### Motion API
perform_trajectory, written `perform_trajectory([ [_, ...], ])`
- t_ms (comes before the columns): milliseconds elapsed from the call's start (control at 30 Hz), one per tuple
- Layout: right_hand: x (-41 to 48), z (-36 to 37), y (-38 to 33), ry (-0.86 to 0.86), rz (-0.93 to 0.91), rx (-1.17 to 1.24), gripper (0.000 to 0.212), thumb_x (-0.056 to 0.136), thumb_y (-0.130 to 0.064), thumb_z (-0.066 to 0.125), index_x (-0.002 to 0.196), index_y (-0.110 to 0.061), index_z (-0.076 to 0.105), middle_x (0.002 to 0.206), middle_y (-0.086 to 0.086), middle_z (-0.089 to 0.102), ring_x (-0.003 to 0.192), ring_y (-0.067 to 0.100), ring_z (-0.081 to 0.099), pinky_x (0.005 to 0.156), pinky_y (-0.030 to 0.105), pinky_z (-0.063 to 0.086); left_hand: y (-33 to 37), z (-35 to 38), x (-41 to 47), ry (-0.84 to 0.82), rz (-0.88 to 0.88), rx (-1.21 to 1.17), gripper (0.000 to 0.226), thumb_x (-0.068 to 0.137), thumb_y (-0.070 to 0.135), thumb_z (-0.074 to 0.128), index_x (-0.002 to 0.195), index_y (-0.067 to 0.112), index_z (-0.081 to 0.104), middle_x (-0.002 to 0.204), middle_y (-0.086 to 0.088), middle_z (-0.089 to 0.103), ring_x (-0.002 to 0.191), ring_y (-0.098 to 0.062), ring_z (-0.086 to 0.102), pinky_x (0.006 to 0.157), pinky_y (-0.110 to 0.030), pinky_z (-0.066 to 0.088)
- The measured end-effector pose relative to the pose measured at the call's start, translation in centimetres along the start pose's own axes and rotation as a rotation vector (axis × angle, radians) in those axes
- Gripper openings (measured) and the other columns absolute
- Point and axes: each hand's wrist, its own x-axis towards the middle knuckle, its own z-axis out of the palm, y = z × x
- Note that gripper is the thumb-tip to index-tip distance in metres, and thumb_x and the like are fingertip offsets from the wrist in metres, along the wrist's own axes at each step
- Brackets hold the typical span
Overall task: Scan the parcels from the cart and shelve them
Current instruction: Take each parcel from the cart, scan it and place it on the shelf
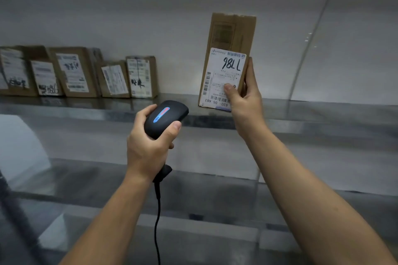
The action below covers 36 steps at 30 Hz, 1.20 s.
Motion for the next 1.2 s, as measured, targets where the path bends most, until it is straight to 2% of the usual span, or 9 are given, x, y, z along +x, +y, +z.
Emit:
perform_trajectory([
  [100, 2.1, 3.2, 1.5, -0.021, -0.014, -0.059, 0.075, 0.101, -0.005, 0.055, 0.158, -0.041, 0.020, 0.144, -0.009, 0.054, 0.120, 0.013, 0.062, 0.089, 0.036, 0.060, -1.0, -2.4, 3.4, 0.016, 0.019, 0.005, 0.062, 0.066, 0.055, 0.074, 0.121, 0.034, 0.057, 0.097, -0.005, 0.072, 0.056, -0.018, 0.067, 0.060, -0.025, 0.053],
  [233, 4.6, 7.1, 4.0, -0.051, -0.016, -0.120, 0.074, 0.102, -0.006, 0.054, 0.157, -0.042, 0.020, 0.143, -0.009, 0.054, 0.122, 0.016, 0.061, 0.089, 0.043, 0.060, -2.9, -5.5, 7.2, 0.036, 0.020, 0.001, 0.060, 0.073, 0.045, 0.077, 0.127, 0.028, 0.057, 0.103, -0.009, 0.071, 0.062, -0.019, 0.068, 0.058, -0.021, 0.053],
  [300, 5.6, 8.8, 5.3, -0.065, 0.001, -0.163, 0.072, 0.102, -0.007, 0.054, 0.157, -0.042, 0.021, 0.144, -0.009, 0.054, 0.123, 0.017, 0.061, 0.088, 0.044, 0.060, -3.9, -6.8, 8.8, 0.036, 0.020, -0.016, 0.060, 0.071, 0.048, 0.077, 0.125, 0.031, 0.057, 0.106, -0.012, 0.070, 0.067, -0.022, 0.069, 0.056, -0.019, 0.052],
  [467, 7.4, 11.6, 7.6, -0.089, 0.066, -0.317, 0.076, 0.102, -0.010, 0.054, 0.158, -0.043, 0.013, 0.152, -0.007, 0.047, 0.127, 0.019, 0.058, 0.089, 0.041, 0.060, -5.9, -8.3, 11.9, 0.013, 0.017, -0.065, 0.061, 0.072, 0.046, 0.078, 0.126, 0.030, 0.056, 0.110, -0.014, 0.068, 0.067, -0.023, 0.069, 0.057, -0.020, 0.053],
  [633, 8.6, 12.4, 8.9, -0.114, 0.133, -0.344, 0.088, 0.099, -0.004, 0.057, 0.157, -0.048, 0.008, 0.148, -0.007, 0.051, 0.123, 0.020, 0.060, 0.094, 0.055, 0.056, -7.8, -8.3, 13.5, -0.003, 0.027, -0.104, 0.078, 0.063, 0.060, 0.077, 0.130, 0.026, 0.055, 0.113, -0.013, 0.066, 0.084, -0.036, 0.069, 0.057, -0.020, 0.054],
  [767, 9.4, 13.4, 9.2, -0.141, 0.156, -0.351, 0.093, 0.097, -0.005, 0.062, 0.157, -0.049, 0.006, 0.143, -0.012, 0.050, 0.124, 0.019, 0.058, 0.092, 0.057, 0.056, -8.6, -7.9, 14.5, -0.009, 0.028, -0.109, 0.079, 0.063, 0.061, 0.078, 0.131, 0.027, 0.055, 0.117, -0.007, 0.065, 0.092, -0.042, 0.068, 0.060, -0.024, 0.057],
  [900, 10.0, 14.6, 9.6, -0.180, 0.151, -0.382, 0.091, 0.098, -0.007, 0.062, 0.157, -0.050, 0.007, 0.150, -0.005, 0.050, 0.126, 0.023, 0.059, 0.088, 0.056, 0.058, -9.0, -8.1, 15.0, -0.003, 0.020, -0.127, 0.078, 0.063, 0.059, 0.078, 0.130, 0.027, 0.055, 0.117, -0.004, 0.065, 0.090, -0.041, 0.068, 0.061, -0.029, 0.058],
  [1067, 10.4, 15.6, 10.1, -0.211, 0.136, -0.419, 0.089, 0.098, -0.005, 0.059, 0.157, -0.049, 0.008, 0.149, -0.003, 0.051, 0.123, 0.024, 0.061, 0.086, 0.054, 0.059, -9.1, -8.8, 15.2, -0.004, 0.024, -0.127, 0.077, 0.062, 0.059, 0.078, 0.129, 0.029, 0.056, 0.117, -0.004, 0.064, 0.087, -0.036, 0.069, 0.061, -0.027, 0.058],
  [1200, 10.5, 16.0, 10.1, -0.214, 0.127, -0.440, 0.089, 0.099, -0.005, 0.057, 0.156, -0.049, 0.006, 0.150, -0.004, 0.051, 0.123, 0.024, 0.062, 0.086, 0.054, 0.059, -9.5, -9.3, 15.3, -0.009, 0.026, -0.114, 0.075, 0.063, 0.061, 0.078, 0.128, 0.031, 0.056, 0.117, -0.007, 0.065, 0.091, -0.041, 0.068, 0.064, -0.031, 0.058],
])
